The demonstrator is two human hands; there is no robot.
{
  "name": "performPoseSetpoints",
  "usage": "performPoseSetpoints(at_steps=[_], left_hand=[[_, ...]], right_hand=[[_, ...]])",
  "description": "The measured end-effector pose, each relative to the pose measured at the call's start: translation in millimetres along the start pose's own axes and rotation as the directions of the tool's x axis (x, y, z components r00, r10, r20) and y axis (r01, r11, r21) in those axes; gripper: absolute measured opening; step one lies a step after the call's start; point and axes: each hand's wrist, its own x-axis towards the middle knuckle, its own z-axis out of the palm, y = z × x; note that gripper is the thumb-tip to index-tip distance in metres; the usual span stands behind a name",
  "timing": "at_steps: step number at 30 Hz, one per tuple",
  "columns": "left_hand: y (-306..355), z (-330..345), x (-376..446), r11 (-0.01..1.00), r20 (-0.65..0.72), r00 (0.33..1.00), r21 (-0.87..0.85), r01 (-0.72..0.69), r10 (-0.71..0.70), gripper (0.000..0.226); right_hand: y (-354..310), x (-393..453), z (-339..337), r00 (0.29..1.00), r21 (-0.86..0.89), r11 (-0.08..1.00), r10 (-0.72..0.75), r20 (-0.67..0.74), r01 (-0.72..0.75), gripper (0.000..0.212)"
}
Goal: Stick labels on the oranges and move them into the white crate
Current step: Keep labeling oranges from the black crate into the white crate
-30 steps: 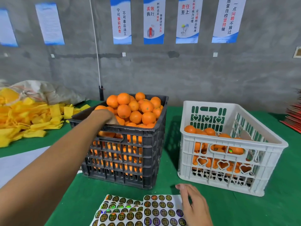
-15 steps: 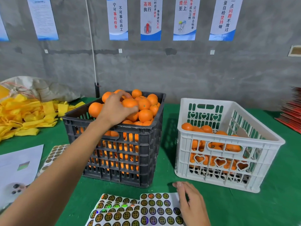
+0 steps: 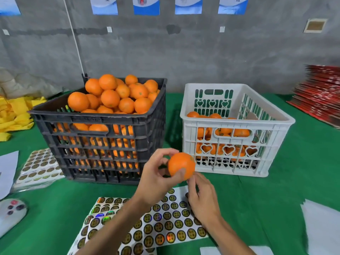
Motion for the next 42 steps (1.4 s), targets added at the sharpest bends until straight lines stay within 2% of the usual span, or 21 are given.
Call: performPoseSetpoints(at_steps=[2, 5, 9, 11, 14, 20, 24, 34, 38, 42], left_hand=[[-25, 9, -13, 0.99, -0.075, 0.987, -0.009, 0.141, -0.142, 0.045], [-49, 15, -22, 0.959, -0.123, 0.952, -0.003, 0.283, -0.282, 0.046], [-58, 20, -26, 0.938, -0.12, 0.935, 0.054, 0.343, -0.335, 0.062], [-59, 20, -26, 0.925, -0.147, 0.922, 0.078, 0.371, -0.357, 0.061], [-58, 21, -28, 0.917, -0.197, 0.905, 0.054, 0.394, -0.377, 0.051], [-53, 22, -31, 0.948, -0.309, 0.906, 0.038, 0.317, -0.29, 0.039], [-51, 21, -32, 0.966, -0.349, 0.904, -0.012, 0.258, -0.246, 0.037], [-56, 21, -30, 0.952, -0.326, 0.897, -0.038, 0.303, -0.299, 0.038], [-57, 21, -30, 0.948, -0.292, 0.905, -0.018, 0.319, -0.31, 0.039], [-58, 21, -30, 0.94, -0.254, 0.91, 0.012, 0.341, -0.327, 0.044]], right_hand=[[1, 0, -3, 1.0, -0.023, 1.0, 0.018, -0.014, -0.018, 0.029], [4, 2, -5, 0.997, -0.065, 0.996, 0.067, -0.027, -0.069, 0.024], [6, 5, -7, 0.998, -0.16, 0.985, 0.069, 0.007, -0.067, 0.021], [9, 8, -14, 0.991, -0.293, 0.956, 0.023, 0.134, 0.018, 0.024], [13, 10, -26, 0.916, -0.449, 0.856, -0.067, 0.396, 0.256, 0.041], [18, 11, -34, 0.861, -0.489, 0.824, 0.004, 0.509, 0.286, 0.083], [20, 7, -35, 0.859, -0.481, 0.838, 0.028, 0.511, 0.258, 0.083], [25, 1, -31, 0.896, -0.418, 0.85, -0.127, 0.425, 0.319, 0.044], [29, 1, -29, 0.937, -0.259, 0.953, -0.064, 0.343, 0.16, 0.033], [25, 6, -28, 0.989, -0.076, 0.995, 0.078, 0.128, -0.069, 0.012]])
